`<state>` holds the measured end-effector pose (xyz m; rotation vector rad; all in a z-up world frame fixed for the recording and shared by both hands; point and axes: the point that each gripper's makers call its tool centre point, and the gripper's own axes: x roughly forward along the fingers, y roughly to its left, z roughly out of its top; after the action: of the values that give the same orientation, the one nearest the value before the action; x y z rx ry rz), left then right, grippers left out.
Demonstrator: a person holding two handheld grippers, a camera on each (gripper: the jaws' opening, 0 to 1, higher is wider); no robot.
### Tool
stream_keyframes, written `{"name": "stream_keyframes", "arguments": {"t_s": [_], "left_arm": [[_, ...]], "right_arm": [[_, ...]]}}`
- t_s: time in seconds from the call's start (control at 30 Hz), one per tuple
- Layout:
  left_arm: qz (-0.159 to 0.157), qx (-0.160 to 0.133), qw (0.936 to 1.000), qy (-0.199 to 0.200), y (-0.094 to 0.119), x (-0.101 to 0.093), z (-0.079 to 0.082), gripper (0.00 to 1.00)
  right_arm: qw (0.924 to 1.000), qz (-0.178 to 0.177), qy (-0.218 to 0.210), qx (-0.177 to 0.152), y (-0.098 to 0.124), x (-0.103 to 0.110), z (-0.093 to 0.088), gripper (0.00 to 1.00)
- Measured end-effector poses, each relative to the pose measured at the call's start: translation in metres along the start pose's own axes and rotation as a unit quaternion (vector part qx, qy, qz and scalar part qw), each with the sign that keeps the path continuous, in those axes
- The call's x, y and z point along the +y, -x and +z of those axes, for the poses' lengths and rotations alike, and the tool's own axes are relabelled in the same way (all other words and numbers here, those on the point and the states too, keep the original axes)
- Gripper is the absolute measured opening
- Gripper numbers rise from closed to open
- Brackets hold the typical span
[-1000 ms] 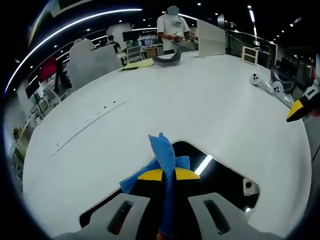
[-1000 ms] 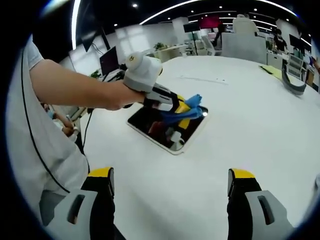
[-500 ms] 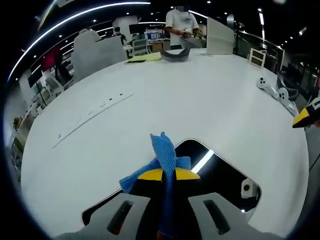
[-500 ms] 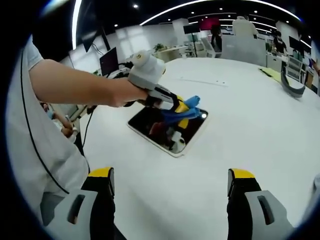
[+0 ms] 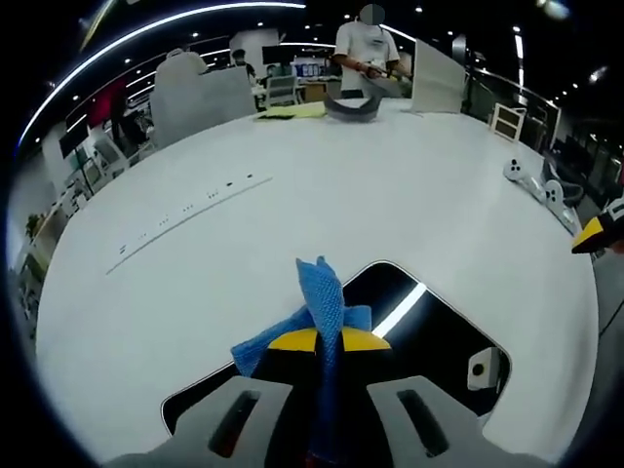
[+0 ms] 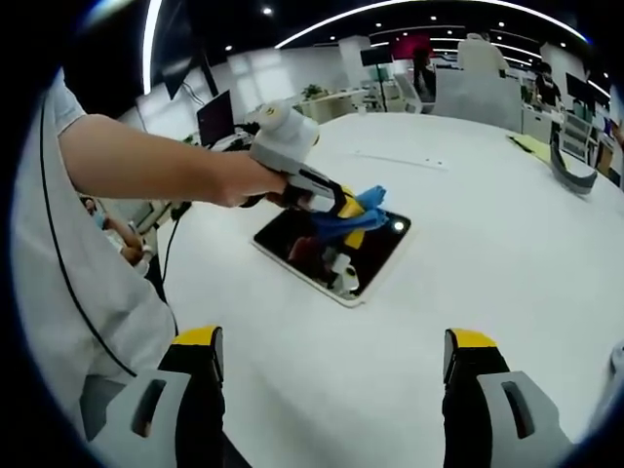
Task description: Wipe the mirror surface with the cleaning cloth until all visible marks leave the cleaned area.
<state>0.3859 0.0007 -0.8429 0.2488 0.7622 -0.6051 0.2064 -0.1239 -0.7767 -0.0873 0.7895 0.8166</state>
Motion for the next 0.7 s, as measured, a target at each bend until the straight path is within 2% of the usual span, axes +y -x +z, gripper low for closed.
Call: {"name": "stream_keyframes", "arguments": {"t_s": [0.47,0.7], "left_arm": [[0.002,0.003,0.9999,-0.016,0.011,-0.003,-0.011,0.04],[-0.001,0.012,0.9999,-0.011,0.019,-0.007,-0.019,0.04]], "right_arm": [[0.9999,-0.004,0.012,-0.007,0.007,0.002,0.005,0.93],[0.9999,-0.004,0.014,-0.01,0.009,0.004,0.006,0.93]]}}
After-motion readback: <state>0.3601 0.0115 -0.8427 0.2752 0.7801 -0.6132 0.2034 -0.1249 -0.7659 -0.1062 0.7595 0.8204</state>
